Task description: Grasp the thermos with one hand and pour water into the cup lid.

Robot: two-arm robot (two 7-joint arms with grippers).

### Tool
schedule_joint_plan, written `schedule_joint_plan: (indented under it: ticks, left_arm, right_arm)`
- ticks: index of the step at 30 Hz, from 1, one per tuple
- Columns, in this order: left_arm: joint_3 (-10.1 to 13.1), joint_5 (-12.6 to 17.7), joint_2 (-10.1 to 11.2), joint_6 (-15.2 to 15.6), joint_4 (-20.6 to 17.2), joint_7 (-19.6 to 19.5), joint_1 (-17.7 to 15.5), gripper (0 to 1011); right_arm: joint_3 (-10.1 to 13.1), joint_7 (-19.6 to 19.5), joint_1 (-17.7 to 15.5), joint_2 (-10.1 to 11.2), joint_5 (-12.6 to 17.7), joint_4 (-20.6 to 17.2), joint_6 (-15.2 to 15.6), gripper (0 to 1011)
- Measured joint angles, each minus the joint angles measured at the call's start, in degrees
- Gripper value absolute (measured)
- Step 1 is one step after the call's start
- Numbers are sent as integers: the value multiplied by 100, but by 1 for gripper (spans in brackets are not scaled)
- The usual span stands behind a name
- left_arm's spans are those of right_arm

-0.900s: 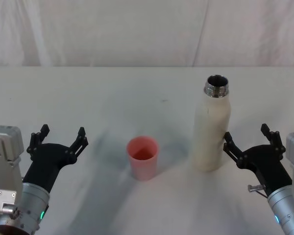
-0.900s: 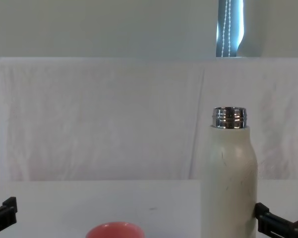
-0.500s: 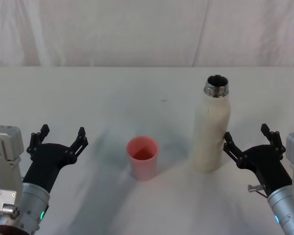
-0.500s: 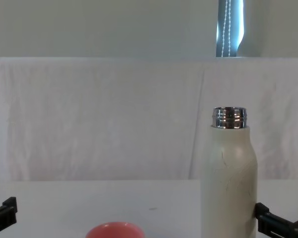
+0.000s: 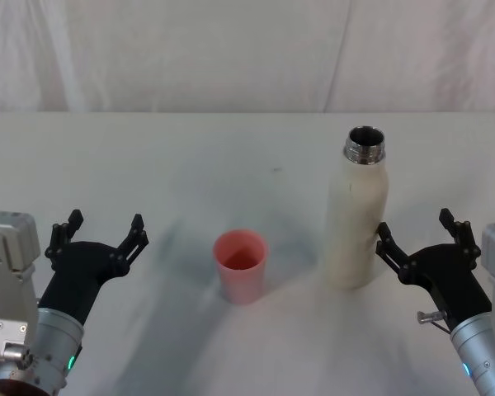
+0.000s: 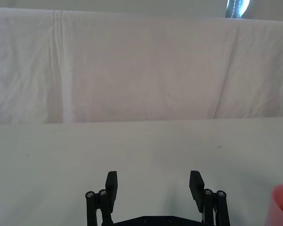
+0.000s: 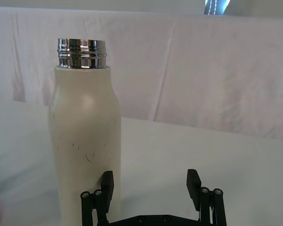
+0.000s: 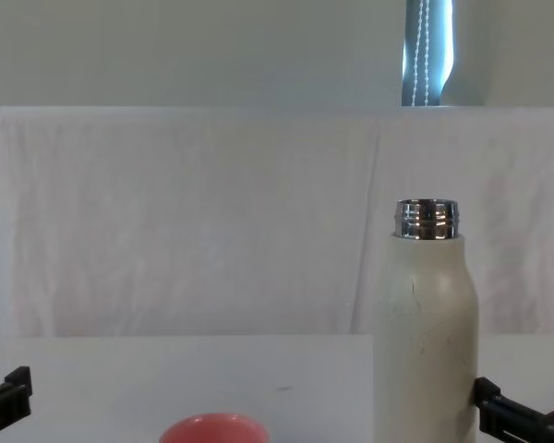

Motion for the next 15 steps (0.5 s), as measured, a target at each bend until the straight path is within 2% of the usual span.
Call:
schedule_joint_plan:
  ticks: [15]
  left_arm:
    - [0, 0, -1, 0, 0, 0, 0, 1001]
  right_arm:
    - [0, 0, 0, 0, 0, 0, 0, 1000]
